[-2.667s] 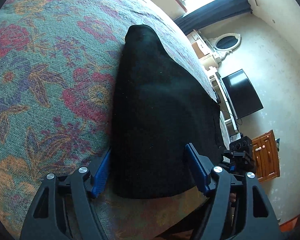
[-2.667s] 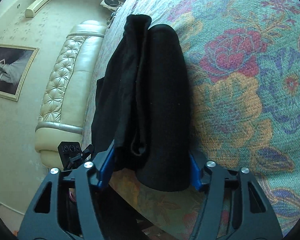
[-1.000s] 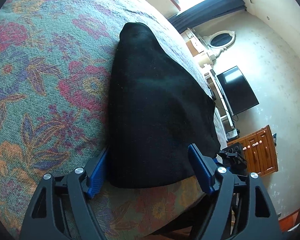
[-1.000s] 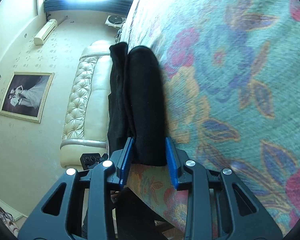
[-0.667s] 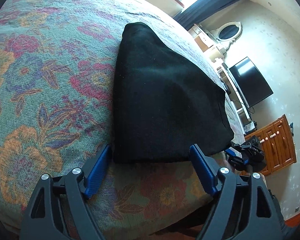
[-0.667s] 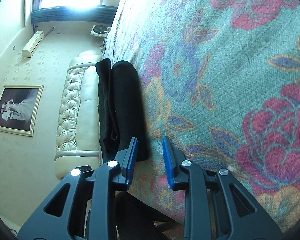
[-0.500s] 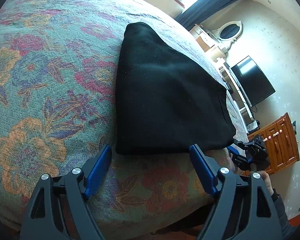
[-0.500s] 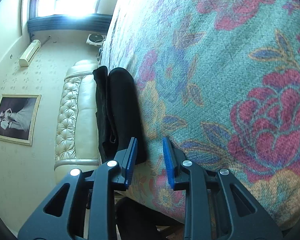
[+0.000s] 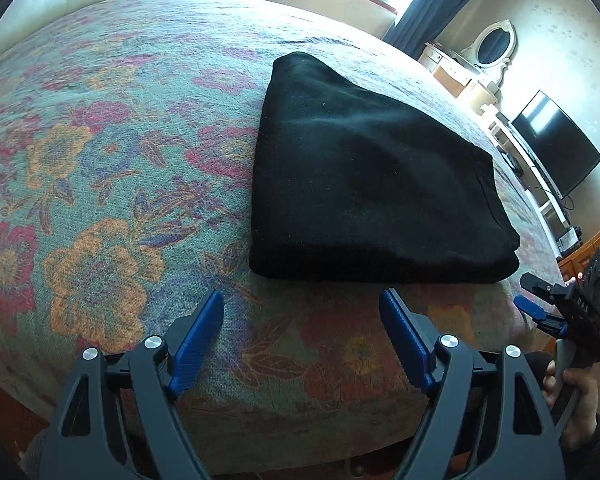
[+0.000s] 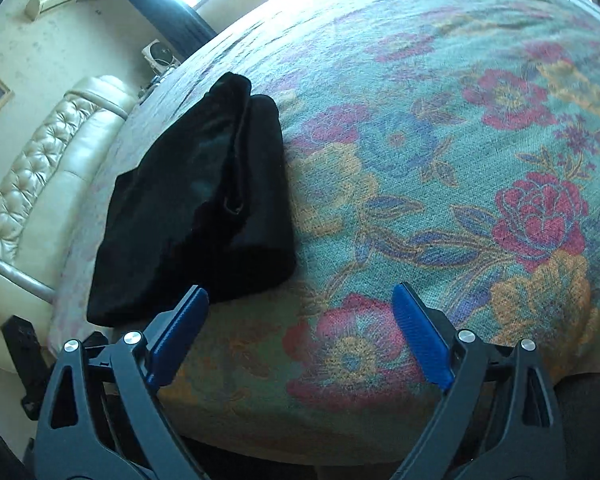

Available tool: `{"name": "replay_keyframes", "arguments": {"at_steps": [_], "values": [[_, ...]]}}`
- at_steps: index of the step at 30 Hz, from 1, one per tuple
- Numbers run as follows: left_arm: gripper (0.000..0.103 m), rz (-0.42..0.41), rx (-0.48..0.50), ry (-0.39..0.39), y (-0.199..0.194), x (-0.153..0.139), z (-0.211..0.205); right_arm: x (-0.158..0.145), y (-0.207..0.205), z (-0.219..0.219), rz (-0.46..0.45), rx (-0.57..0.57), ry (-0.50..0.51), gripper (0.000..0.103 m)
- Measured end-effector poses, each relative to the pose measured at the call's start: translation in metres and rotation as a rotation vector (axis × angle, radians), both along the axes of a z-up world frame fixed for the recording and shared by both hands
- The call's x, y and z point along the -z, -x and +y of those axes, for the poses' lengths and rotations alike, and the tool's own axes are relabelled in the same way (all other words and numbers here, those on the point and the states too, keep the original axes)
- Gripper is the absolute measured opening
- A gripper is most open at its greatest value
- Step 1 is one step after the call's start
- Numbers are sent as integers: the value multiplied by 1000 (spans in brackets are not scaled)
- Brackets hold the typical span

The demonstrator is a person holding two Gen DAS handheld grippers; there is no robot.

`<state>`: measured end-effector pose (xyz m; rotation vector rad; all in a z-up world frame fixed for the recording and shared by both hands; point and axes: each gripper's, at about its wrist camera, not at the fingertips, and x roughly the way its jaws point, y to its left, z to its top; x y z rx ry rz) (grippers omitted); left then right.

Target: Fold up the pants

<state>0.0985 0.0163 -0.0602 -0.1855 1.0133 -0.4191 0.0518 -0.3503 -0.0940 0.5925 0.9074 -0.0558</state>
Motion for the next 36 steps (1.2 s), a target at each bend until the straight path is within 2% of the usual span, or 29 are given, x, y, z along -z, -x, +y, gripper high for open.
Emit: {"name": "replay_keyframes", "arguments": {"at_steps": [5,9,12,15,26,36], "values": [[79,-35,-61,-57,5,-3,-5,1,6,30,5,-27,213,93],[79,-108,-60,-126,12,-11,-14,1,6,49,12,-57,305,94],[79,-172,-42,-166,19,-19,-23,0,5,52,9,-63,335,94],[79,-211,-34,-171,24,-24,-27,-2,6,58,4,-59,370,94],[79,-225,-48,-218,33,-29,-33,-4,6,71,-3,-59,456,94],[79,-243,-40,-251,38,-29,-40,-6,6,80,-9,-86,450,94]]}}
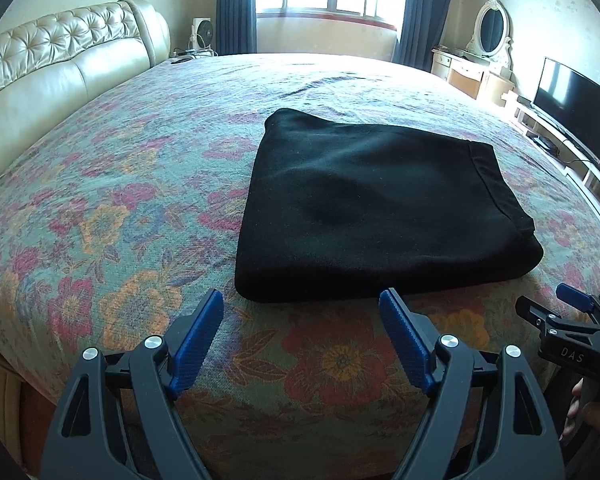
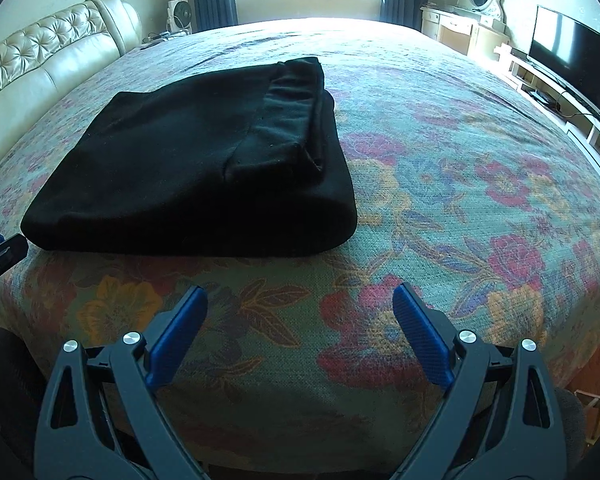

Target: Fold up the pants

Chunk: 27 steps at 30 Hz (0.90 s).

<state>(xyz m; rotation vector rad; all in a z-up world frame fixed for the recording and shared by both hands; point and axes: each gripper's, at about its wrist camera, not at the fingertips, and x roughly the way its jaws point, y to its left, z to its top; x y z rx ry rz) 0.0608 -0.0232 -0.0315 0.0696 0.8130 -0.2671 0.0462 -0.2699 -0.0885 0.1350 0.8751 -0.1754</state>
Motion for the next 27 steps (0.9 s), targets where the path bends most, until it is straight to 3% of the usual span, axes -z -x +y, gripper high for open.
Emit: {"name": "replay_keyframes", "arguments": {"at_steps": [10,16,19,27], "values": [[79,5,-14,-32,0,3,-6,2,1,2,5,-4,-24,94],[80,-36,-42,-21,1,-4,-5,2,1,2,3,-7,-35,94],[86,-77,-69,-49,3,-10,-6,2,1,2,4,-10,-40,94],[86,-146,-47,-45,8,-23,-6,2,2,5,6,-19,-52,94]]}}
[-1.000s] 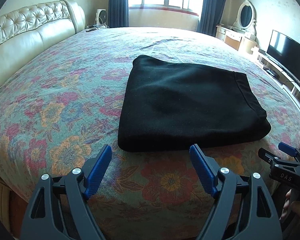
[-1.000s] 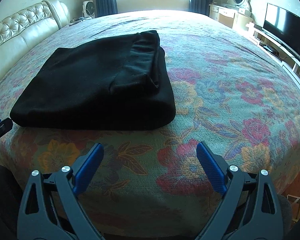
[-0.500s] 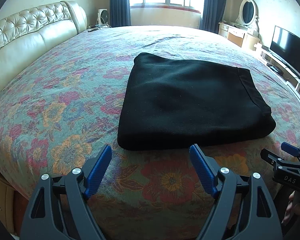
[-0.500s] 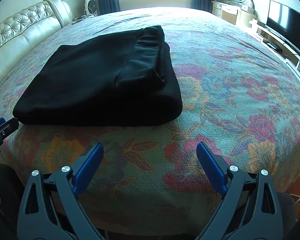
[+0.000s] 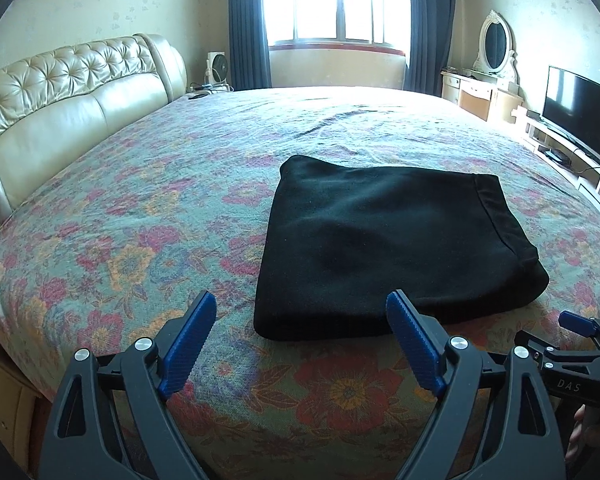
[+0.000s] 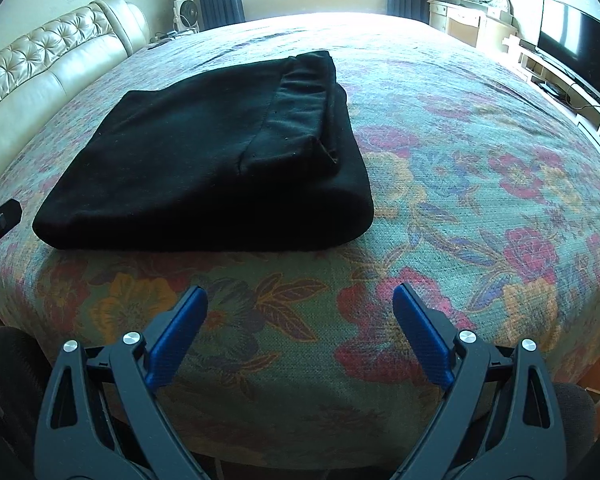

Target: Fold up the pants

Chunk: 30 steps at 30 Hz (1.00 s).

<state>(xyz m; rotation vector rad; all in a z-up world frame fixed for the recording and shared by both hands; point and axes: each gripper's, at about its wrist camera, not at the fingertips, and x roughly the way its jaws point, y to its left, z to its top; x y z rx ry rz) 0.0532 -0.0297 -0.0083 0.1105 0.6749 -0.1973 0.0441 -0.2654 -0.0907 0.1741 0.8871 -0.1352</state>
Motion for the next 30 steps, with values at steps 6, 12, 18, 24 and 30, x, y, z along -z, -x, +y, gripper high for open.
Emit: {"name": "replay_keyframes", "arguments": {"at_steps": [6,12,18,24,30], "values": [[86,25,-1,-4,-2,5,-1,2,0,0,8,-3,-10,94],[86,49,1,39,-2,6,0,4,0,1,14,-7,-16,94],[87,39,15,50,2,7,-3,4,0,-1,16,-8,-22,94],[88,44,22,38,6,8,-10,4,-1,-1,18,-9,-23,94],[88,26,35,21,15,8,-16,5,0,0,19,-10,-28,94]]}}
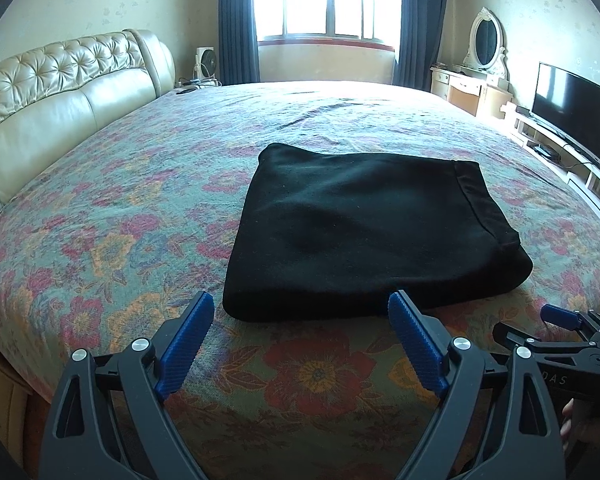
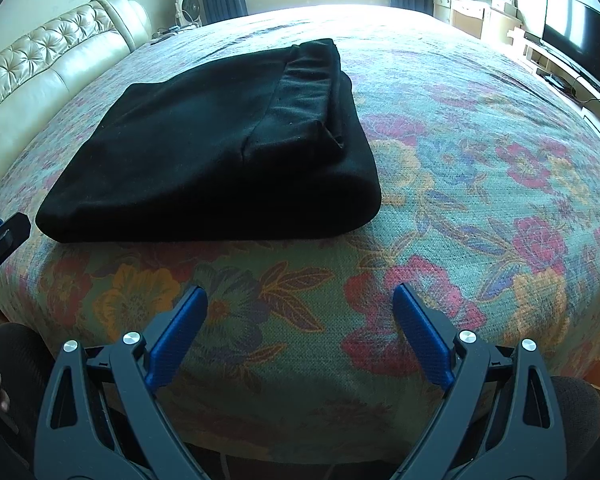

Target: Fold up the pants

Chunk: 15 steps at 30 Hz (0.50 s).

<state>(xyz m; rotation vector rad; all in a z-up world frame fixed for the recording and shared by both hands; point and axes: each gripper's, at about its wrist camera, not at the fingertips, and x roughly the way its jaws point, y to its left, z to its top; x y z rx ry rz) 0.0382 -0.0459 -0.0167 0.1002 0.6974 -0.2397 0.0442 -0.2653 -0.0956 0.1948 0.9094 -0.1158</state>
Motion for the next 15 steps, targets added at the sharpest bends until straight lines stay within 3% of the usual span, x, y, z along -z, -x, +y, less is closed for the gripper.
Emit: {"name": "replay_keyframes", "arguments": {"at_steps": [5,15], "values": [[88,41,43,37,5,-3,-3,0,1,0,-1,0,-4,94],[88,16,101,-59,13,-8,-14,1,2,3,1,-4,-8,94]]}}
